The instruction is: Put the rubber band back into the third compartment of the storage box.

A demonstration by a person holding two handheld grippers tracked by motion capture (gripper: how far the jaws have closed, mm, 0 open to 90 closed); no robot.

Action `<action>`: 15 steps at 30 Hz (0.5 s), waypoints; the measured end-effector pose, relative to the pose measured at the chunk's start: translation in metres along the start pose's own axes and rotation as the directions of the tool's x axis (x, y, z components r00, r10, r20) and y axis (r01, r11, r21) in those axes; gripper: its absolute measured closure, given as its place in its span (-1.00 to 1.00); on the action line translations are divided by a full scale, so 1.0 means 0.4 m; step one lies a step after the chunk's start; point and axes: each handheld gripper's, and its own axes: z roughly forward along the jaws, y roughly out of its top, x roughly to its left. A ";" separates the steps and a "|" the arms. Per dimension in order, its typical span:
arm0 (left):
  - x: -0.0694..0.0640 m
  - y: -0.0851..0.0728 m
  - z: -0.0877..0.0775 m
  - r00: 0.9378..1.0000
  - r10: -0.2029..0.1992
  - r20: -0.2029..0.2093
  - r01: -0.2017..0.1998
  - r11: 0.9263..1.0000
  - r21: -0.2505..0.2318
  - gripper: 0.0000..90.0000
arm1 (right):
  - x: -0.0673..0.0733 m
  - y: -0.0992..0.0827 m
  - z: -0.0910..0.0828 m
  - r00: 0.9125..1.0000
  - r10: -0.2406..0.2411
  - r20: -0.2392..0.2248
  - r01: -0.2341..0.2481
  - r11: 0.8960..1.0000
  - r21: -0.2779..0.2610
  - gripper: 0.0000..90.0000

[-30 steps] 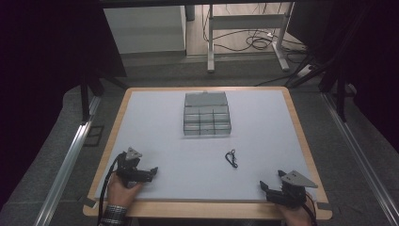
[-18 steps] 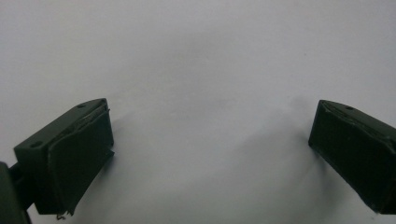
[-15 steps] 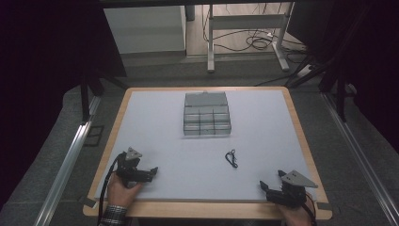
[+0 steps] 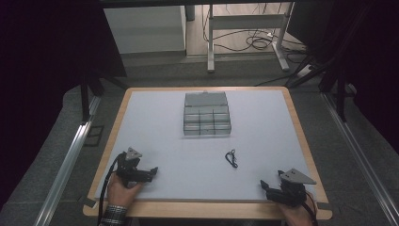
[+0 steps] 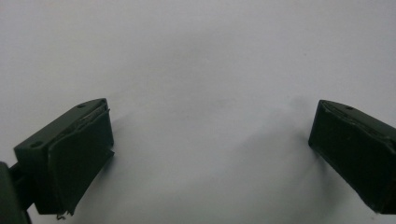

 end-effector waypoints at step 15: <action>0.000 0.000 0.000 1.000 0.000 0.000 0.000 1.000 0.000 -1.00 | -0.008 0.047 -0.014 0.999 0.026 -0.028 -0.025 0.998 0.054 -0.35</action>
